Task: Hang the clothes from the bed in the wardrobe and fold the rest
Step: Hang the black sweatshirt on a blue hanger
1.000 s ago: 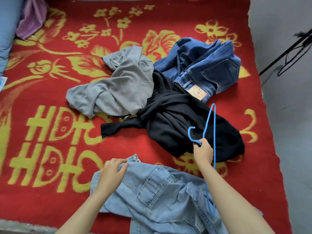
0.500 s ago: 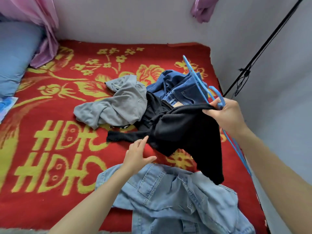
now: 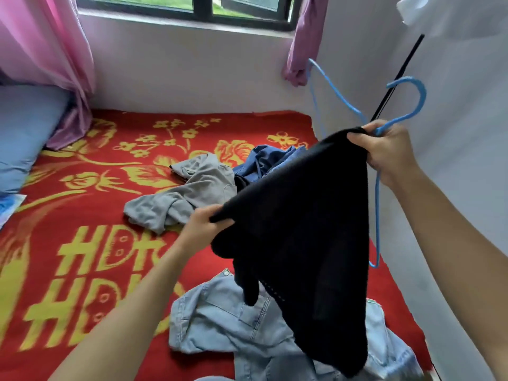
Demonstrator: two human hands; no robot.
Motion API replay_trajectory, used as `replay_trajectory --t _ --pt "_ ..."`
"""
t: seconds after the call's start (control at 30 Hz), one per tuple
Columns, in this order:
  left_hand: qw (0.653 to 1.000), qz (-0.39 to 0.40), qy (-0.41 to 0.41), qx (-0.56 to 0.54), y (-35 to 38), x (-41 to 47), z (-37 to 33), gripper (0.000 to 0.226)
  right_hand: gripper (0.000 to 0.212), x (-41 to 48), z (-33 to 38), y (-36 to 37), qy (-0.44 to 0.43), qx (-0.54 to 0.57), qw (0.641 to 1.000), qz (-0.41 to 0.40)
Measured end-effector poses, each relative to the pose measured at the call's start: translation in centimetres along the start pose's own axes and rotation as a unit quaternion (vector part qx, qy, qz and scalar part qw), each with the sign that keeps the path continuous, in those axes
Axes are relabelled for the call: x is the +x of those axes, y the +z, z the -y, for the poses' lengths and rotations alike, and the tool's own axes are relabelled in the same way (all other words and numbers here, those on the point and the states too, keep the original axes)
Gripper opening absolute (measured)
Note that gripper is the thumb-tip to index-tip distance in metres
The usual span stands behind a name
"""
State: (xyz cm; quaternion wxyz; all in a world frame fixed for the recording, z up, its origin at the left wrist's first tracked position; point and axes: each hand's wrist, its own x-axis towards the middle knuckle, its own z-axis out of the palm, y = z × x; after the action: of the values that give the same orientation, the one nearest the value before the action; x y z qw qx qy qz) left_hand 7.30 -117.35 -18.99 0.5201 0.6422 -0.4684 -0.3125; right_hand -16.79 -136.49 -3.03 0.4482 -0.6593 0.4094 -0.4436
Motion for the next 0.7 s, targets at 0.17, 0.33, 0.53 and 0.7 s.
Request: replay_trajectory --t 0.17,0.33,0.53,0.7 --pt "0.992 -0.063 0.031 0.107 -5.5 0.9 -0.1 0.015 0.029 0.3 -7.8 1.4 0.099 -0.17 0.979 -0.052" --pt "0.92 -0.057 -0.2 0.332 -3.0 -0.3 6.8 0.051 0.028 -4.1 -16.0 5.3 0.214 -0.278 0.936 -0.014" --pt "0.89 0.062 -0.295 0.342 0.3 -6.2 13.4 0.06 0.025 -11.5 -22.4 8.5 0.271 -0.298 0.911 0.09" --pt "0.871 0.112 -0.344 0.334 2.4 -9.7 16.4 0.059 0.03 -15.9 -26.5 9.6 0.275 -0.394 0.86 0.17"
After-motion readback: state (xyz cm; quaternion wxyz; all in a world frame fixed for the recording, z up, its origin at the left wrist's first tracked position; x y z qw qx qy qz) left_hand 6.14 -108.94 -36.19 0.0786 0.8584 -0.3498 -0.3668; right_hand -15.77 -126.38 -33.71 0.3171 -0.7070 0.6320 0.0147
